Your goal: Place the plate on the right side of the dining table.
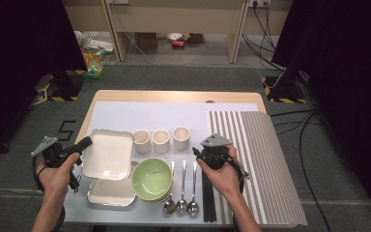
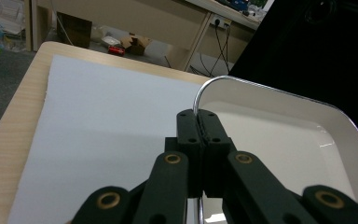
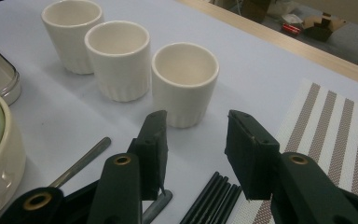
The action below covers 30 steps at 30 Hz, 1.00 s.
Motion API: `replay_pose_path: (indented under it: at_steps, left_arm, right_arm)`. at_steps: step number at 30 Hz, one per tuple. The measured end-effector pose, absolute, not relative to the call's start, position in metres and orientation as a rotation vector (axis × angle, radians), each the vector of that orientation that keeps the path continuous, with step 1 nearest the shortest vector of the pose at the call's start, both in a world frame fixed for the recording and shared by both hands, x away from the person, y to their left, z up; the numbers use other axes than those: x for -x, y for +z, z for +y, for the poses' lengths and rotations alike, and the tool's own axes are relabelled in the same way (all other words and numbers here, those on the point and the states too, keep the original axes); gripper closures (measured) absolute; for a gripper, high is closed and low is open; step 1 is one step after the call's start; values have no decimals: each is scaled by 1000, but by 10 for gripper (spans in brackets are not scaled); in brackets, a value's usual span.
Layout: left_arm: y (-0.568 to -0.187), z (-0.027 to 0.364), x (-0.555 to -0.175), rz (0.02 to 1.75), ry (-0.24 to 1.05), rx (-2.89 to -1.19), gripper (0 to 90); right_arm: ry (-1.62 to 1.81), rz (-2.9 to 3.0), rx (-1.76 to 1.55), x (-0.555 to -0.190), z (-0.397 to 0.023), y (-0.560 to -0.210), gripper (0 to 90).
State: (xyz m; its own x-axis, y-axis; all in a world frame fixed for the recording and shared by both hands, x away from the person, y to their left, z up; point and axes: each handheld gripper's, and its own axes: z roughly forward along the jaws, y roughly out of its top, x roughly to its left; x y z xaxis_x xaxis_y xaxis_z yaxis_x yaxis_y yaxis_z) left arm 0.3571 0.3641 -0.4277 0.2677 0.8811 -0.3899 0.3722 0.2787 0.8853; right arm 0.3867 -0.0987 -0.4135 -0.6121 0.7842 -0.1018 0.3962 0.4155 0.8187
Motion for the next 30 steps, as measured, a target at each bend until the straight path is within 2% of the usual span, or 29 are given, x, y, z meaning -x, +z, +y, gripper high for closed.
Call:
replay_pose_path:
  at_steps: [30]
  left_arm:
    - [-406, 344, -393, 1227, 551, -1243, 888]
  right_arm:
    - [1148, 2177, -989, -396, -86, -403, 588]
